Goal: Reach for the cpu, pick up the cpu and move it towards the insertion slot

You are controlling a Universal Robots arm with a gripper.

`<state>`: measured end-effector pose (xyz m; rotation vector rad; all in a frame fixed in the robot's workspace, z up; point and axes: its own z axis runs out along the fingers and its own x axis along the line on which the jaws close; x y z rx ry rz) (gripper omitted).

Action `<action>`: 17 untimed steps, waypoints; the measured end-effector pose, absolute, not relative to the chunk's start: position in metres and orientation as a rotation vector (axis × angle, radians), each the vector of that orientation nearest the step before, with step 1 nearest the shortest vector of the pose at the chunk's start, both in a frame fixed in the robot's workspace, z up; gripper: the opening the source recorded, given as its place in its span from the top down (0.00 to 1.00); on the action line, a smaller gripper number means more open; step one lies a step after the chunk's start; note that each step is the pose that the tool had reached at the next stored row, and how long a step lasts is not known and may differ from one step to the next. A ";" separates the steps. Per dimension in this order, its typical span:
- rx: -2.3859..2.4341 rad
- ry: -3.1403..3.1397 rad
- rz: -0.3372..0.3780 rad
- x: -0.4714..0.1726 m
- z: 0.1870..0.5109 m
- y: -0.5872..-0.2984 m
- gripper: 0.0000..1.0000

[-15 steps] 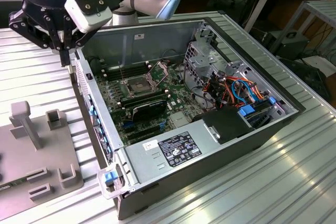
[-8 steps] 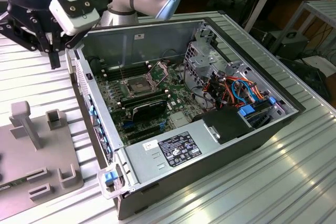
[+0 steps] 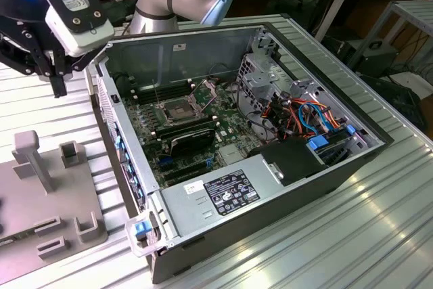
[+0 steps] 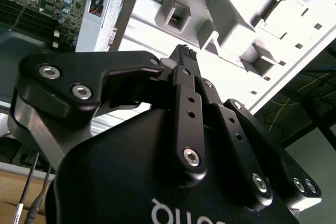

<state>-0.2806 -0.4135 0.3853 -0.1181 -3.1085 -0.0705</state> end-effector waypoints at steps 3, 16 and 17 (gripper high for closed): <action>-0.118 -3.108 -0.074 -0.286 0.385 -0.420 0.89; -0.118 -3.108 -0.088 -0.307 0.383 -0.437 0.89; -0.118 -3.108 -0.088 -0.308 0.383 -0.438 0.89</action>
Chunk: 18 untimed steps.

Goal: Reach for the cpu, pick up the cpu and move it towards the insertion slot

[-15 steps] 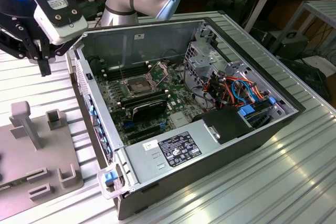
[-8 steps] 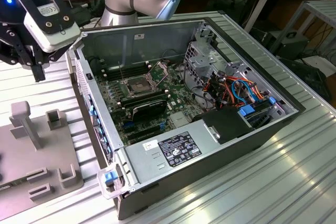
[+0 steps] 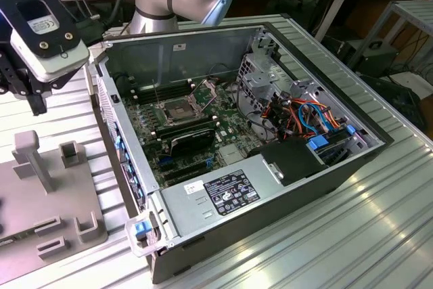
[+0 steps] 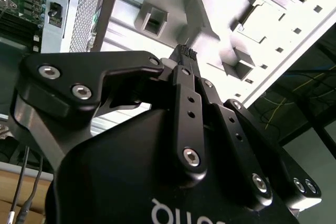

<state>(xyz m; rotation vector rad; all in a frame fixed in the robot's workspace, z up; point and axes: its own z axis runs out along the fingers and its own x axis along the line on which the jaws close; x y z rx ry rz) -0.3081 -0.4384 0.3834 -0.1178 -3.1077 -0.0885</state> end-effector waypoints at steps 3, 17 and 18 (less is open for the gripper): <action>-0.118 -3.108 -0.091 -0.312 0.383 -0.441 0.89; -0.118 -3.107 -0.098 -0.352 0.379 -0.450 0.89; -0.118 -3.107 -0.099 -0.357 0.379 -0.450 0.89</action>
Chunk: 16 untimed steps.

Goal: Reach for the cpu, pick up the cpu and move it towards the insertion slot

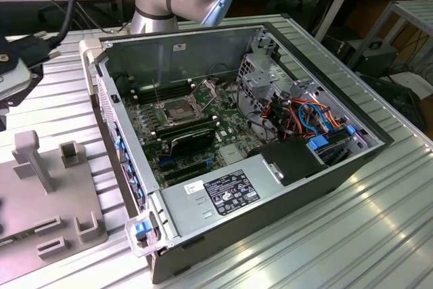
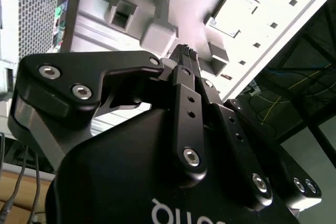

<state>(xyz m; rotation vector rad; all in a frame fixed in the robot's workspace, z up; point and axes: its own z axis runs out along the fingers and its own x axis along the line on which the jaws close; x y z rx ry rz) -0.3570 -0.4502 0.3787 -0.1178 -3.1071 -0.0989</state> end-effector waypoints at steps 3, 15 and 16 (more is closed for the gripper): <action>-0.118 -3.107 -0.100 -0.379 0.374 -0.450 0.89; -0.118 -3.107 -0.101 -0.445 0.362 -0.450 0.89; -0.118 -3.107 -0.102 -0.449 0.361 -0.450 0.89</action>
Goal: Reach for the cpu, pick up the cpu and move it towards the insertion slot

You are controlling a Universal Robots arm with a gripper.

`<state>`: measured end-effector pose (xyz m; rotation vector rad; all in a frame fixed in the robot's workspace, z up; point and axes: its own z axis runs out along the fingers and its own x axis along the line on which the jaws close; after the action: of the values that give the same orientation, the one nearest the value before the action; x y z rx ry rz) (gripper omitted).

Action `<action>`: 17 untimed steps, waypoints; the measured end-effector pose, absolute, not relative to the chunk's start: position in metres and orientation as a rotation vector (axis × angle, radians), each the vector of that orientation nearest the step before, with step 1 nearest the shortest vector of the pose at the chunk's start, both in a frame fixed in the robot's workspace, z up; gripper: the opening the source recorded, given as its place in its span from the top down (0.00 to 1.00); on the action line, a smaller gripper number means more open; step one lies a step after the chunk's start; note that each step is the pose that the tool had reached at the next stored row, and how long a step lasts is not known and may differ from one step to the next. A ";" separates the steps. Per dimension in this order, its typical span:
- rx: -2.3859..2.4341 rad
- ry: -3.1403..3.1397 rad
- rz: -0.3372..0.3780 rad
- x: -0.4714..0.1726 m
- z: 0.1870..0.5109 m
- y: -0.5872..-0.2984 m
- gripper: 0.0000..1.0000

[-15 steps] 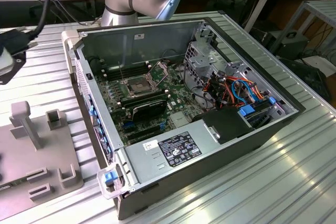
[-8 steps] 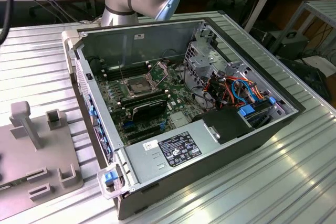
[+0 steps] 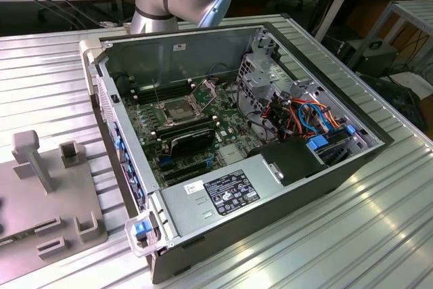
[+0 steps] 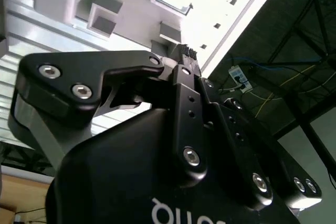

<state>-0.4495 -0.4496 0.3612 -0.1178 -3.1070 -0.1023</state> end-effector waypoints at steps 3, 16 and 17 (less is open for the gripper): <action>-0.118 -3.107 -0.103 -0.452 0.361 -0.450 0.89; -0.118 -3.107 -0.103 -0.453 0.361 -0.450 0.89; -0.118 -3.107 -0.103 -0.453 0.361 -0.450 0.89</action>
<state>-0.4530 -0.4496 0.3609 -0.1177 -3.1068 -0.1026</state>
